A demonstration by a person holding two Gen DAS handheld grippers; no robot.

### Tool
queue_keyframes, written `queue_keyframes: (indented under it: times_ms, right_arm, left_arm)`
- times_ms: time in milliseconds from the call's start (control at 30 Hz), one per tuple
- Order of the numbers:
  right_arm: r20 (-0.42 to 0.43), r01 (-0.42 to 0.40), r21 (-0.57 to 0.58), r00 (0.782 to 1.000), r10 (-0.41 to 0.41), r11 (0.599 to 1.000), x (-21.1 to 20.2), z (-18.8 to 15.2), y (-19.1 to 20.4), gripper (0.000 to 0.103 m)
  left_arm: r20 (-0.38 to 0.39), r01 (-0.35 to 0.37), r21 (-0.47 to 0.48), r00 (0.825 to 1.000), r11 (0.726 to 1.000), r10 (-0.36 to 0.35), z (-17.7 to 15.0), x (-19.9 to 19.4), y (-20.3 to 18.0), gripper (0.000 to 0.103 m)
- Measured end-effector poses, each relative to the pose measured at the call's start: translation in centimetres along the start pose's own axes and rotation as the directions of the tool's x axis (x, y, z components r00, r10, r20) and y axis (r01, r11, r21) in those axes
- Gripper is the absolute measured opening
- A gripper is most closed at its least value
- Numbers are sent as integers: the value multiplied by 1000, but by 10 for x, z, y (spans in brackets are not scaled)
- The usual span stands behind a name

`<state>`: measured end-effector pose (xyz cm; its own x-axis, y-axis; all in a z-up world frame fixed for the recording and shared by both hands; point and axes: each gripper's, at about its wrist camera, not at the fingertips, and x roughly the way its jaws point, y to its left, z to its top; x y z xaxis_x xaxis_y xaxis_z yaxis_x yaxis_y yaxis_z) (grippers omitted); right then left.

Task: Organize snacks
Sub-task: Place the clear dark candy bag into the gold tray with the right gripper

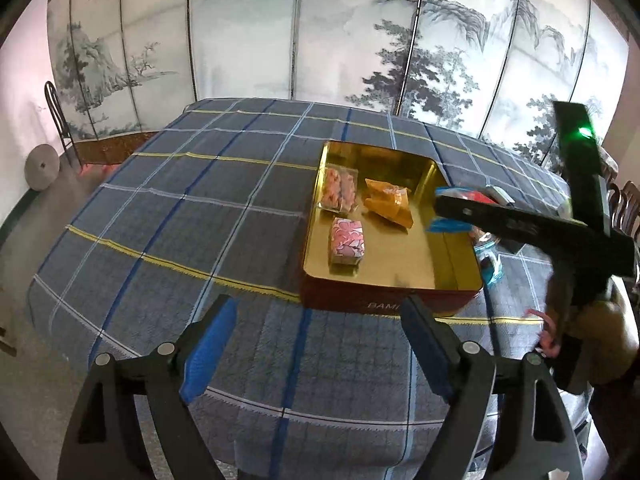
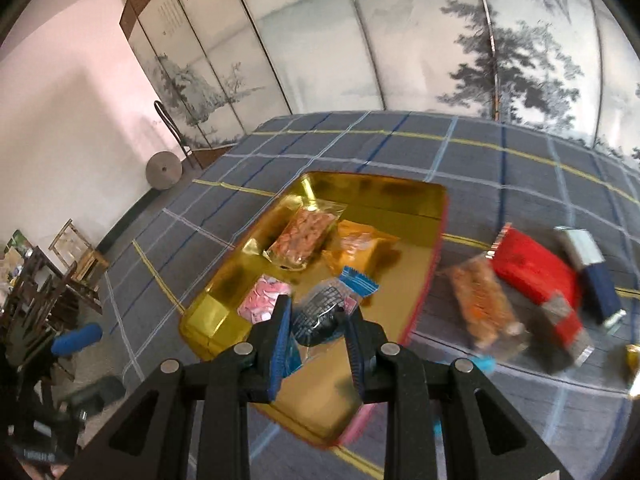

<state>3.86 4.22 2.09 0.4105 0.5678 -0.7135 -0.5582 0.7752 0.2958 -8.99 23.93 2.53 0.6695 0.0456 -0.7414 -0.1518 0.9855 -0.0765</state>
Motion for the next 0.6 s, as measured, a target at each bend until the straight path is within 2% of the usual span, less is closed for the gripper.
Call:
queue_keyframes:
  times_ms: [133, 233, 300, 467, 600]
  right_arm:
    - [-32, -14, 7, 999, 14, 1000, 21, 3, 3, 26]
    - [-47, -56, 40, 997, 58, 998, 31, 7, 3, 30]
    - [-23, -56, 49, 998, 57, 997, 27, 7, 2, 37]
    - [68, -24, 107, 998, 17, 994, -13, -7, -31, 38]
    - [67, 169, 64, 983, -174, 983, -53, -37, -78, 38]
  left_arm:
    - [-21, 8, -10, 1000, 1000, -9, -3, 5, 5, 81]
    - [-40, 17, -19, 999, 1000, -18, -5, 11, 6, 81]
    - [-50, 18, -18, 999, 1000, -19, -5, 14, 6, 81]
    - [-42, 27, -10, 999, 1000, -27, -5, 11, 3, 81]
    - [-48, 47, 0, 998, 999, -46, -4, 13, -4, 82]
